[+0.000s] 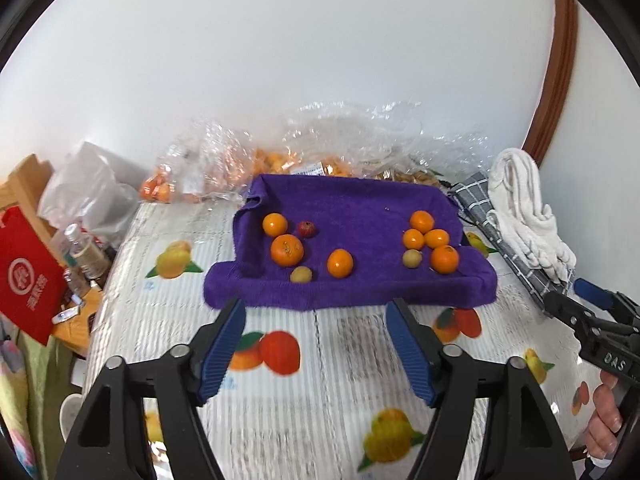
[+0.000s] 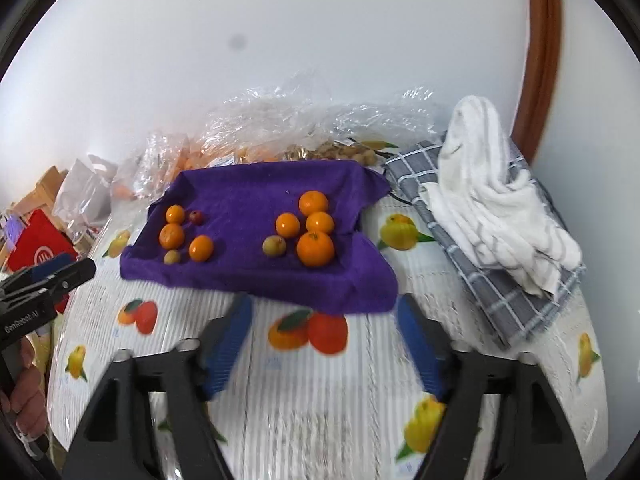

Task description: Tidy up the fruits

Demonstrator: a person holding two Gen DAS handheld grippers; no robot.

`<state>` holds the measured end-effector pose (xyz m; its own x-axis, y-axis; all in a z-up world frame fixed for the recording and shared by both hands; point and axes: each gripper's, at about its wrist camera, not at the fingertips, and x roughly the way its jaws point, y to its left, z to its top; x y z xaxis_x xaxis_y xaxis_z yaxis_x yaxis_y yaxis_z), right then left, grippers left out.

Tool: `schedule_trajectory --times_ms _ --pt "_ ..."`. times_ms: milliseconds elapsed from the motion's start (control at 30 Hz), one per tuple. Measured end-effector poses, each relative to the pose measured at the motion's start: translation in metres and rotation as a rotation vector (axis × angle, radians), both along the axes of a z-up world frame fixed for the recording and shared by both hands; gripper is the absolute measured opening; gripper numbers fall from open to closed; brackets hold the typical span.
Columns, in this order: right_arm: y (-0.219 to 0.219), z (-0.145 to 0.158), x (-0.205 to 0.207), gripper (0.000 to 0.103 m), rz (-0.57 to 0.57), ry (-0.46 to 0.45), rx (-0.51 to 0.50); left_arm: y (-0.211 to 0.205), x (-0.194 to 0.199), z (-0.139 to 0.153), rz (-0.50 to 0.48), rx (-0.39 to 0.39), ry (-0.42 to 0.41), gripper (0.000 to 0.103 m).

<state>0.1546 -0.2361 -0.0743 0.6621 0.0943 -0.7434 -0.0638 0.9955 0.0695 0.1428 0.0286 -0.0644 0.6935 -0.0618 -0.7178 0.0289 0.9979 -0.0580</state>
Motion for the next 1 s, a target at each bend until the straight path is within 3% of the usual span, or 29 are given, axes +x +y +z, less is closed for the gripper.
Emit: schedule_trajectory --times_ms 300,633,1000 --pt "-0.008 0.015 -0.066 0.103 -0.008 -0.057 -0.011 -0.007 -0.068 0.019 0.031 0.007 -0.08 0.091" --pt "-0.009 0.023 -0.109 0.103 -0.014 -0.103 -0.029 -0.012 -0.113 0.025 0.057 0.021 -0.124 0.092" --pt "-0.003 0.025 -0.129 0.103 -0.006 -0.129 -0.043 -0.01 -0.127 0.034 0.057 0.009 -0.142 0.092"
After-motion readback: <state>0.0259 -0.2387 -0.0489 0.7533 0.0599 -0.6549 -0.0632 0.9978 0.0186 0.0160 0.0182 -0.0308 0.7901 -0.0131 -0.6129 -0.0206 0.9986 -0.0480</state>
